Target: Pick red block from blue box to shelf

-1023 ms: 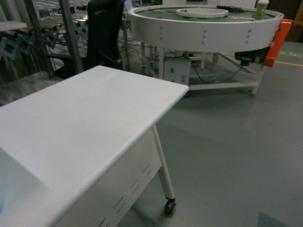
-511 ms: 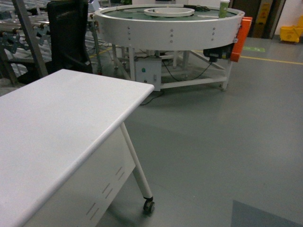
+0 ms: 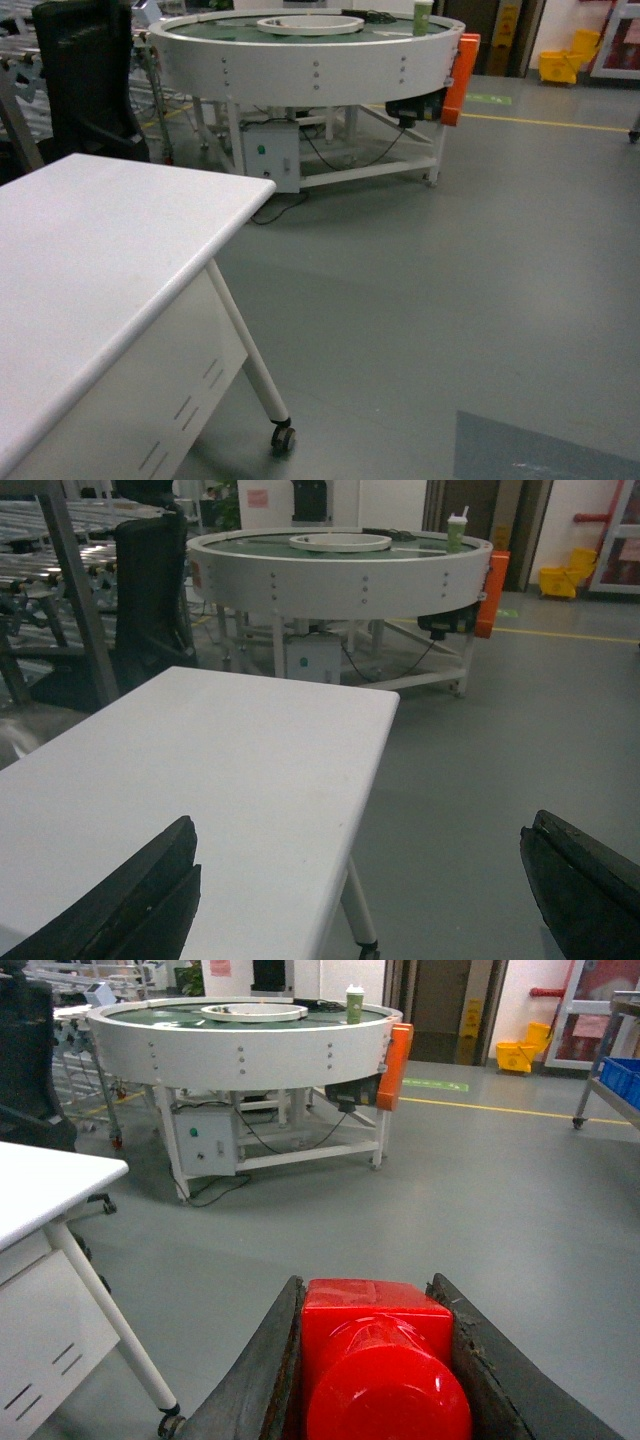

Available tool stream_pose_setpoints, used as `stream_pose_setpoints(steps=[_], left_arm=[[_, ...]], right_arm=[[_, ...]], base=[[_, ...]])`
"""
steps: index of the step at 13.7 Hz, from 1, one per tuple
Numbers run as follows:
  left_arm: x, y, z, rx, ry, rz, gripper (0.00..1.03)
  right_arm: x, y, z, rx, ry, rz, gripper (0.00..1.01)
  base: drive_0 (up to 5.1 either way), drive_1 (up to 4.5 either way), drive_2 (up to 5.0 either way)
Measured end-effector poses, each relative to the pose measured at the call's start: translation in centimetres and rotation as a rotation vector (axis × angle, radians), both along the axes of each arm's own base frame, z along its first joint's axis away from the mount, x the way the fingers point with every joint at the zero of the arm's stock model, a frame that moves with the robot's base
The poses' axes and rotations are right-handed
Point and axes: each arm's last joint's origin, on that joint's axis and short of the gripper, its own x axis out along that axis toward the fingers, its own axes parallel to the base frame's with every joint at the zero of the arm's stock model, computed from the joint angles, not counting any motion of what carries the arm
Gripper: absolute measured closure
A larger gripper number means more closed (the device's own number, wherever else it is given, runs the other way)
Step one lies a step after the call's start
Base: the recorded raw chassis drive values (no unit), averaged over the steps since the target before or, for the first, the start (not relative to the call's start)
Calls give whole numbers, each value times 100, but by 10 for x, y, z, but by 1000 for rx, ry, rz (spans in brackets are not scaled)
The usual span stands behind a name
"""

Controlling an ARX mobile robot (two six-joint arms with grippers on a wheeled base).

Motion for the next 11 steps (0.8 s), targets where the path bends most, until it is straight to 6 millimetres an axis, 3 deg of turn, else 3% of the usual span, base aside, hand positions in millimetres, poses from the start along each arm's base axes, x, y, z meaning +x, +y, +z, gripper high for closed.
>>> stream_pose_setpoints(steps=[11], left_arm=[[0, 0, 0, 0, 0, 0, 5]], right_arm=[[0, 0, 0, 0, 0, 0, 73]], base=[[-150, -150, -150]])
